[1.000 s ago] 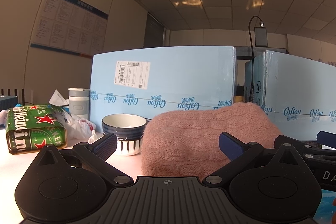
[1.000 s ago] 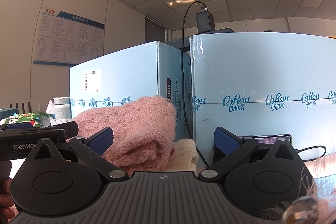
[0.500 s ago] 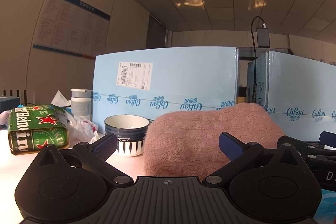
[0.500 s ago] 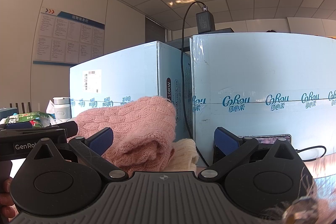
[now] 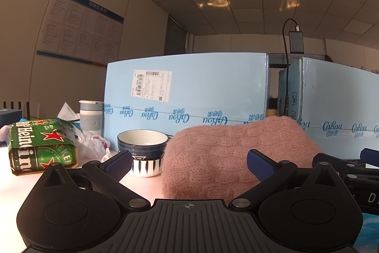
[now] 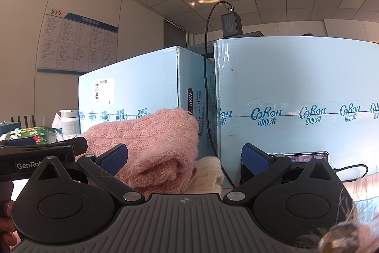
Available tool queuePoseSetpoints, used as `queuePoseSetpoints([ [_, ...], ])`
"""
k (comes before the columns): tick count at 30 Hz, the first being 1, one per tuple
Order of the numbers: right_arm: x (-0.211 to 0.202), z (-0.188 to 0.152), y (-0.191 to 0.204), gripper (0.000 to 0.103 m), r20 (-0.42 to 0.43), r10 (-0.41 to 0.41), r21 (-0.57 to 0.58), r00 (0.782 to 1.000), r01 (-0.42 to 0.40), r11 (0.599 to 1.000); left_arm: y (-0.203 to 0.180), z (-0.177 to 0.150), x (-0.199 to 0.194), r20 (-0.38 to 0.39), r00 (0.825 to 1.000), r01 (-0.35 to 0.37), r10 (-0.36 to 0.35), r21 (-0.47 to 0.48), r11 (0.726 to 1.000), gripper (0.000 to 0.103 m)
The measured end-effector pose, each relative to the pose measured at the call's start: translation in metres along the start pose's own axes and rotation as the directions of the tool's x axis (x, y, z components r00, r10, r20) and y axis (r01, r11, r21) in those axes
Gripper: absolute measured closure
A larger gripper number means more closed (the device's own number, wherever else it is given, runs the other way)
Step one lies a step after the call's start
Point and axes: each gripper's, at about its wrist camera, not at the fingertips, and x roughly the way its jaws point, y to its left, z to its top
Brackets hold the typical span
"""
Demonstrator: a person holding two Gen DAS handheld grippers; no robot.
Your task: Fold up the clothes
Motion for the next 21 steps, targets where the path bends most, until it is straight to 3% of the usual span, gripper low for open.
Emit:
queuePoseSetpoints([
  [21, 0.0002, -0.0001, 0.0001, 0.0, 0.0, 0.0, 0.0, 1.0, 0.0, 1.0, -0.0003, 0.0004, 0.0005, 0.0, 1.0, 0.007, -0.007, 0.002, 1.0, 0.0],
])
